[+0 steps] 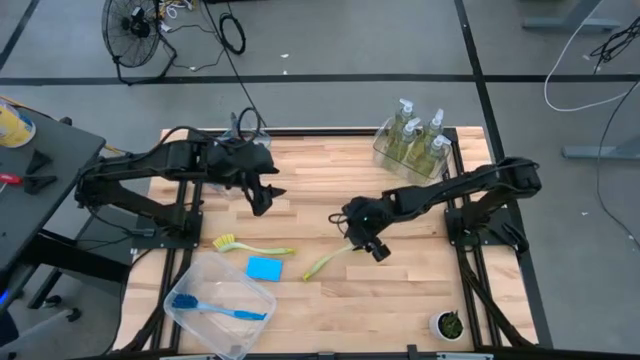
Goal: Pick & Place Kitchen Sink Supplies
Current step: Put the yellow dish brush into the white bin
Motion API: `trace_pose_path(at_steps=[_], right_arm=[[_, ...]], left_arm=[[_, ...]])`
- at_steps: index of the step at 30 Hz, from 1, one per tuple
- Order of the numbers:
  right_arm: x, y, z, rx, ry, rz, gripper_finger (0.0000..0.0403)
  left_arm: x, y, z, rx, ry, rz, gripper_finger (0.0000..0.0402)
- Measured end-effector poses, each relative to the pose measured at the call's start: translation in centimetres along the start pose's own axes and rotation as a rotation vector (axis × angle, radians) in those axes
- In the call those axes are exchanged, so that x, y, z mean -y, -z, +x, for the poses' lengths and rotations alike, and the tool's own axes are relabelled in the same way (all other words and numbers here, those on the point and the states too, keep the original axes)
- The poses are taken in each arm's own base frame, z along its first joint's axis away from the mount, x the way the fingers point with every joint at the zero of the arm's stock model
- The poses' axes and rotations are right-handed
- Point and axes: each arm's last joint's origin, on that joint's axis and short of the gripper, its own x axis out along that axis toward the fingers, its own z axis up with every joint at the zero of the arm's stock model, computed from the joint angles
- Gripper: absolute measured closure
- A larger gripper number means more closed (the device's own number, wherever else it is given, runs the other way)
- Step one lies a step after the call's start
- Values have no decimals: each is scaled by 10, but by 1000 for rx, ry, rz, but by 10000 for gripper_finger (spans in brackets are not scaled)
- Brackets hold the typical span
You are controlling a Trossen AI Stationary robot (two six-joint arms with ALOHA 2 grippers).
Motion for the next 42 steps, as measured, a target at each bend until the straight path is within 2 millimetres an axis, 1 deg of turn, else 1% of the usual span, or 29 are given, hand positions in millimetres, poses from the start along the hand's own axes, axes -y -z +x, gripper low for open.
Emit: trace_pose_path(at_steps=[7, 12, 16, 23, 26, 28, 31, 38, 42], right_arm=[[-5, 3, 23, -41, -31, -24, 197], [-3, 7, 37, -54, -31, -22, 197], [-1, 12, 47, -98, -11, -16, 197], [0, 18, 58, -134, -1, -8, 197], [0, 19, 59, -156, 18, 13, 200], [0, 20, 59, -164, 16, 17, 211], [0, 20, 59, -166, 16, 32, 242], [-1, 20, 59, -163, 15, 43, 348], [-1, 20, 59, -163, 15, 44, 351]], left_arm=[[0, 1, -1, -3, -2, -7, 104], [0, 0, -1, -3, -2, -8, 104], [-1, 1, -1, -11, -3, -26, 104], [-1, 2, -1, -17, -5, -31, 104], [-1, 2, -1, -18, -6, -30, 104], [-1, 2, -1, -18, -6, -30, 104], [-1, 2, -1, -19, -6, -26, 104], [-1, 2, -1, -18, -6, -26, 104], [-1, 2, -1, -16, -6, -25, 104]])
